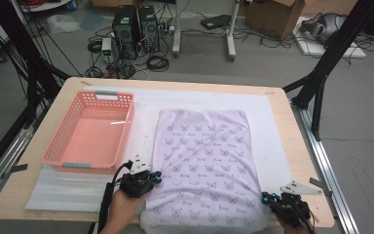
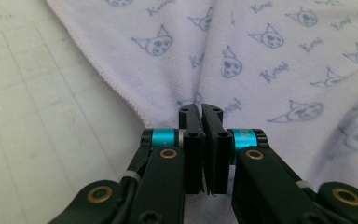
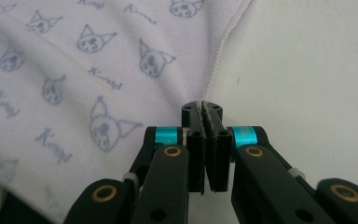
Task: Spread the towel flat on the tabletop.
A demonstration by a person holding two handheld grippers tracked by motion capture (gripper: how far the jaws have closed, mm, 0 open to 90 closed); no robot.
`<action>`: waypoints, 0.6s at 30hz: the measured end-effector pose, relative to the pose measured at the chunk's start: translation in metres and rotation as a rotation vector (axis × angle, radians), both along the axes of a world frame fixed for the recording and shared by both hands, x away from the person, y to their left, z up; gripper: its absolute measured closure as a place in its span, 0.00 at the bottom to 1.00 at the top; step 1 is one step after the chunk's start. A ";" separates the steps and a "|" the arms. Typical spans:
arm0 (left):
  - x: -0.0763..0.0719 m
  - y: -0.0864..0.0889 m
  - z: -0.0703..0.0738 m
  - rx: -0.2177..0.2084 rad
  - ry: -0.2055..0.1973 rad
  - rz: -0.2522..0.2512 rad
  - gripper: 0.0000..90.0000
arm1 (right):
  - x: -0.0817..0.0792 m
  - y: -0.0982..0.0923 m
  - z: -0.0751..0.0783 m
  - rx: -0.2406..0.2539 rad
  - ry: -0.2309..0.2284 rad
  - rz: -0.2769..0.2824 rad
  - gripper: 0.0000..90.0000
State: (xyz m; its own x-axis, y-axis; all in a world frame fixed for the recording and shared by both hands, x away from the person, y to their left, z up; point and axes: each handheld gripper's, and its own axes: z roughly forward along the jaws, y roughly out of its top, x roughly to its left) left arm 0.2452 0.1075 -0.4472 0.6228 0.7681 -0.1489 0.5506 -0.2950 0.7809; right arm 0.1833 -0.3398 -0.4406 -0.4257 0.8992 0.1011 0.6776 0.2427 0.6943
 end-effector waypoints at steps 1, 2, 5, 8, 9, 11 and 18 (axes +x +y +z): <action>-0.006 0.003 0.000 -0.007 0.001 -0.015 0.97 | -0.005 -0.002 0.000 0.004 0.003 0.006 0.98; -0.010 0.004 0.000 -0.015 -0.001 -0.018 0.97 | -0.011 -0.004 0.001 0.008 0.014 0.013 0.98; -0.021 0.007 -0.002 -0.033 -0.006 -0.049 0.96 | -0.021 -0.006 0.001 0.008 0.017 0.023 0.98; -0.024 0.009 -0.004 -0.045 -0.007 -0.047 0.85 | -0.028 -0.006 0.001 0.012 0.020 0.026 0.97; -0.023 0.009 -0.004 -0.058 -0.009 -0.042 0.76 | -0.029 -0.006 0.002 0.015 0.015 0.028 0.95; -0.020 0.010 -0.003 -0.076 -0.024 -0.040 0.68 | -0.027 -0.007 0.004 0.030 -0.011 0.011 0.85; -0.008 0.008 -0.001 -0.114 -0.054 -0.020 0.58 | -0.001 -0.001 0.005 0.066 -0.049 -0.051 0.73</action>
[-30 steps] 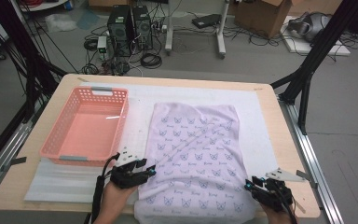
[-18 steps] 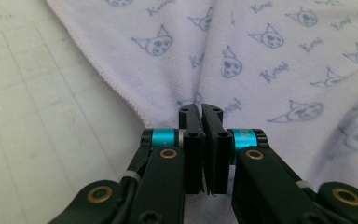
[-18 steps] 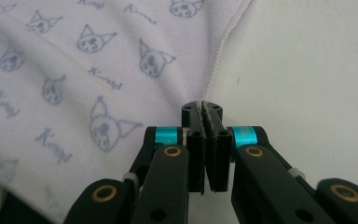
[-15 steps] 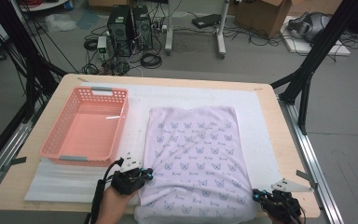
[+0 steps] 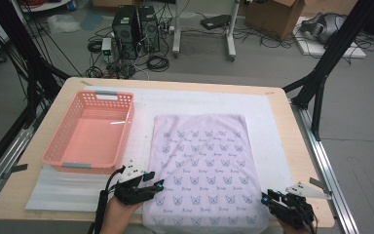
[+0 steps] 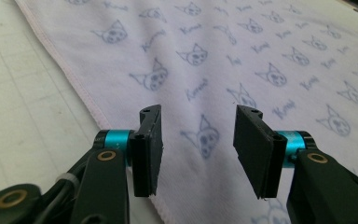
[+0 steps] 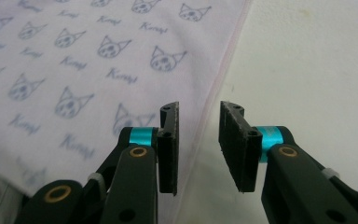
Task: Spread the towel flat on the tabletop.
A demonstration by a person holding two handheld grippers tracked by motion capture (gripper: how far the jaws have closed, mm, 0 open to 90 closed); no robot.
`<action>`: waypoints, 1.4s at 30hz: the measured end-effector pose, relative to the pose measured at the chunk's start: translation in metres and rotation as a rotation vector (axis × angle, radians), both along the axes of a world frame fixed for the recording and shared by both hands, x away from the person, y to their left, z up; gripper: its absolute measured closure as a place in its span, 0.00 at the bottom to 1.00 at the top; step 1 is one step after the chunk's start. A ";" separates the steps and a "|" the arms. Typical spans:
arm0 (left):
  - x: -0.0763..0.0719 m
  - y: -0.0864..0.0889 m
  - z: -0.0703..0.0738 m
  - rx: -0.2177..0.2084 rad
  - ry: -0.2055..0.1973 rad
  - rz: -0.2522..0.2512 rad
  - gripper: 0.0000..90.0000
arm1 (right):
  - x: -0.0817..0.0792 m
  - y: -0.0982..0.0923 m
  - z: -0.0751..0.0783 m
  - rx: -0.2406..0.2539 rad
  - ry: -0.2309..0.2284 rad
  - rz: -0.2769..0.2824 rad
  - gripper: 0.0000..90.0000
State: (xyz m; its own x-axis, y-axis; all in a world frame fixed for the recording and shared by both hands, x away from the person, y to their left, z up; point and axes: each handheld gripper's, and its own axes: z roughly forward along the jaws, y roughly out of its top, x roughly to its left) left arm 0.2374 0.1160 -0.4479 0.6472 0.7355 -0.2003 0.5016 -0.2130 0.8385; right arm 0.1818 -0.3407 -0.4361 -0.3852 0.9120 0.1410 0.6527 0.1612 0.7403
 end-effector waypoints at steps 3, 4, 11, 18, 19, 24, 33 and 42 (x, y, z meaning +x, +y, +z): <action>0.007 0.000 0.001 -0.026 0.001 0.016 0.56 | 0.018 0.012 -0.008 -0.029 0.023 0.002 0.72; 0.009 0.001 0.002 -0.030 0.003 0.021 0.56 | 0.022 0.017 -0.009 -0.057 0.015 -0.002 0.78; 0.020 0.003 0.009 -0.046 0.002 0.034 0.53 | 0.015 0.009 -0.004 -0.089 0.037 0.007 0.97; 0.027 0.000 0.014 -0.059 -0.007 0.025 0.50 | -0.005 -0.004 -0.001 -0.092 0.055 0.016 0.89; 0.028 -0.002 0.015 -0.069 -0.002 0.025 0.50 | -0.005 -0.006 -0.001 -0.085 0.040 0.013 0.79; 0.045 -0.009 0.021 -0.104 -0.017 0.014 0.50 | 0.017 -0.017 0.011 -0.010 -0.029 -0.024 0.72; 0.066 -0.017 0.036 -0.157 -0.082 0.013 0.46 | 0.051 -0.016 0.026 -0.019 -0.086 0.017 0.64; 0.093 -0.023 0.040 -0.163 -0.108 -0.019 0.24 | 0.088 -0.021 0.021 -0.006 -0.110 0.017 0.43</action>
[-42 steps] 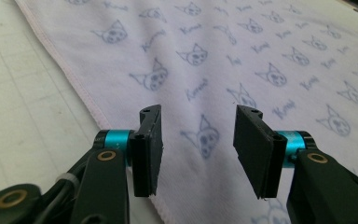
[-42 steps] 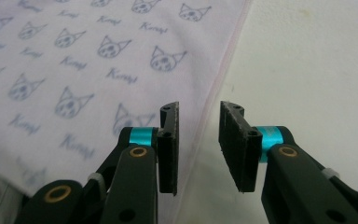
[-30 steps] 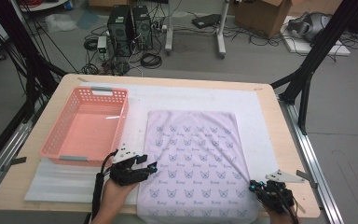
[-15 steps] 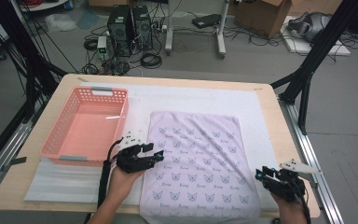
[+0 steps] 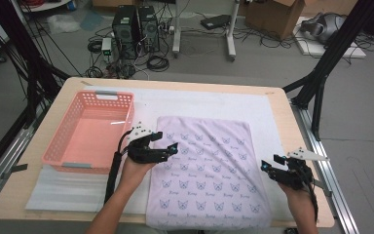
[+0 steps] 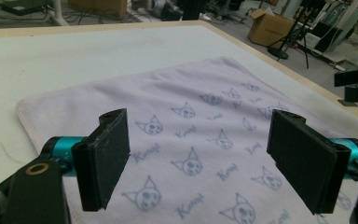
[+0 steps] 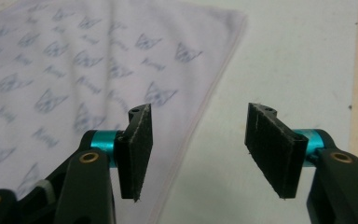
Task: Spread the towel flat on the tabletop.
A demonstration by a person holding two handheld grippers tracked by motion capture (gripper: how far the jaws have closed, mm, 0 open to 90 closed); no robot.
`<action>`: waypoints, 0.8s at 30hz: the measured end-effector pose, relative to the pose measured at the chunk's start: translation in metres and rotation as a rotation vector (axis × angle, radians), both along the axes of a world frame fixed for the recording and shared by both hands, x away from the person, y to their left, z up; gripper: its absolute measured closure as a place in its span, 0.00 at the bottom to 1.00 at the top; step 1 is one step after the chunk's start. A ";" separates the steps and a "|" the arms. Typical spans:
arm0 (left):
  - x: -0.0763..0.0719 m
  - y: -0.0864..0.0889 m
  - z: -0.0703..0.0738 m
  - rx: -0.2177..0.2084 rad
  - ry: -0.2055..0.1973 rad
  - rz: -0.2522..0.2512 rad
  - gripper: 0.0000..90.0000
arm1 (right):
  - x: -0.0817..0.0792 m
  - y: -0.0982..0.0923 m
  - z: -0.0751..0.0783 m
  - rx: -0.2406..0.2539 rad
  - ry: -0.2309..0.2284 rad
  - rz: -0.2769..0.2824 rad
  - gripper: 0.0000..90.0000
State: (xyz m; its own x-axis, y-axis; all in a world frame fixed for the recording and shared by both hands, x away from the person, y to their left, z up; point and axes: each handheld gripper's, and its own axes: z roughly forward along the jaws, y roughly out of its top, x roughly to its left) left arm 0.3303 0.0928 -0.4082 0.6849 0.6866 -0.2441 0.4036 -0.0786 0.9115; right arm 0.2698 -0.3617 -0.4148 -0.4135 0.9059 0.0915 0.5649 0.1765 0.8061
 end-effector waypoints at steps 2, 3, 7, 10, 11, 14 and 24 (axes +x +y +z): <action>0.008 -0.002 -0.001 0.006 0.002 -0.001 0.24 | 0.017 -0.002 -0.002 0.005 0.012 -0.017 0.43; 0.012 -0.002 -0.001 0.018 0.008 0.000 0.24 | 0.027 -0.002 -0.004 0.000 0.021 -0.019 0.44; 0.033 -0.002 -0.002 -0.002 0.043 0.030 0.25 | 0.069 0.003 -0.006 -0.044 0.048 -0.026 0.48; 0.045 -0.002 -0.004 0.003 0.053 0.040 0.25 | 0.100 0.008 -0.006 -0.060 0.062 -0.036 0.51; 0.049 -0.003 -0.005 -0.004 0.057 0.042 0.26 | 0.110 0.009 -0.006 -0.069 0.066 -0.035 0.53; 0.057 -0.005 -0.007 0.019 0.069 0.037 0.26 | 0.138 0.011 -0.007 -0.076 0.088 -0.037 0.55; 0.066 -0.001 -0.017 0.080 0.083 0.073 0.28 | 0.186 0.033 -0.027 -0.091 0.131 -0.013 0.90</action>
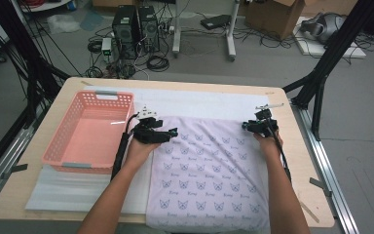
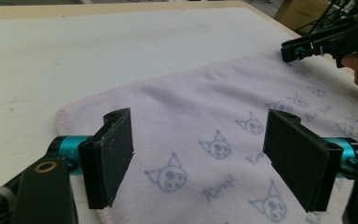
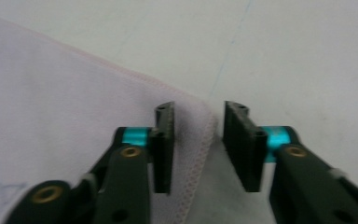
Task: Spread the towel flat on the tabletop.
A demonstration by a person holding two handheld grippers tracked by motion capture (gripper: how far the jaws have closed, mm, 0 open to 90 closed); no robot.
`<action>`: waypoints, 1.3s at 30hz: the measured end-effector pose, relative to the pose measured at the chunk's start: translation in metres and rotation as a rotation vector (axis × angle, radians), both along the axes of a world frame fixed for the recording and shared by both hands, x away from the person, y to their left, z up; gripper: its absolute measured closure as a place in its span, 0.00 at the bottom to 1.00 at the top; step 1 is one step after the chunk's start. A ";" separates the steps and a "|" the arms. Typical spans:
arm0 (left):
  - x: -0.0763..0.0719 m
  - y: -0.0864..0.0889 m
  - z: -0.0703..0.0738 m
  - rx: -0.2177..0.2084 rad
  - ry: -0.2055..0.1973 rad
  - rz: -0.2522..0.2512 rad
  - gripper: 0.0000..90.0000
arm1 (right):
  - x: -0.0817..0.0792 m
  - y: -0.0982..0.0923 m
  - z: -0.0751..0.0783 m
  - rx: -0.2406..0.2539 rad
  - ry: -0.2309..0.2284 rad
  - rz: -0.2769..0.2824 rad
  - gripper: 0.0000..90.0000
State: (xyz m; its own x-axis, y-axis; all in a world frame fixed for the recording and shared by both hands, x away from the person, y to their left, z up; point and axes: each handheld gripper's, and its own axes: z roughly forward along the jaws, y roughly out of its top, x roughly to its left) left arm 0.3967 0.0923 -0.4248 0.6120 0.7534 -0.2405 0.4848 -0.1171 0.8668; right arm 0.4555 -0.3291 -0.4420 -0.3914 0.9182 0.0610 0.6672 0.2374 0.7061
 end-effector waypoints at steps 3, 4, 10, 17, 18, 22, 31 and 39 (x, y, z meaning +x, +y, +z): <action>0.003 0.001 -0.003 0.023 0.003 0.026 0.30 | 0.003 -0.002 0.002 -0.060 -0.023 -0.024 0.97; 0.004 0.001 -0.003 0.029 0.009 0.028 0.31 | 0.003 -0.004 0.002 -0.117 -0.047 -0.059 0.97; 0.018 -0.004 -0.003 0.054 0.029 0.075 0.36 | 0.003 -0.019 0.002 -0.015 -0.045 -0.119 0.77; 0.051 -0.009 -0.005 0.119 0.070 0.119 0.44 | -0.028 -0.020 0.028 0.014 -0.105 -0.062 0.73; 0.056 -0.011 -0.007 0.125 0.079 0.125 0.45 | -0.034 -0.022 0.029 0.027 -0.107 -0.060 0.72; 0.069 -0.017 -0.017 0.168 0.127 0.125 0.49 | -0.054 -0.031 0.032 0.040 -0.085 -0.047 0.71; 0.070 -0.022 -0.022 0.279 0.075 0.127 0.96 | -0.073 -0.042 0.029 0.036 -0.050 -0.051 0.69; 0.075 -0.009 -0.022 0.262 0.063 0.219 0.90 | -0.076 -0.034 0.011 0.039 -0.009 -0.014 0.69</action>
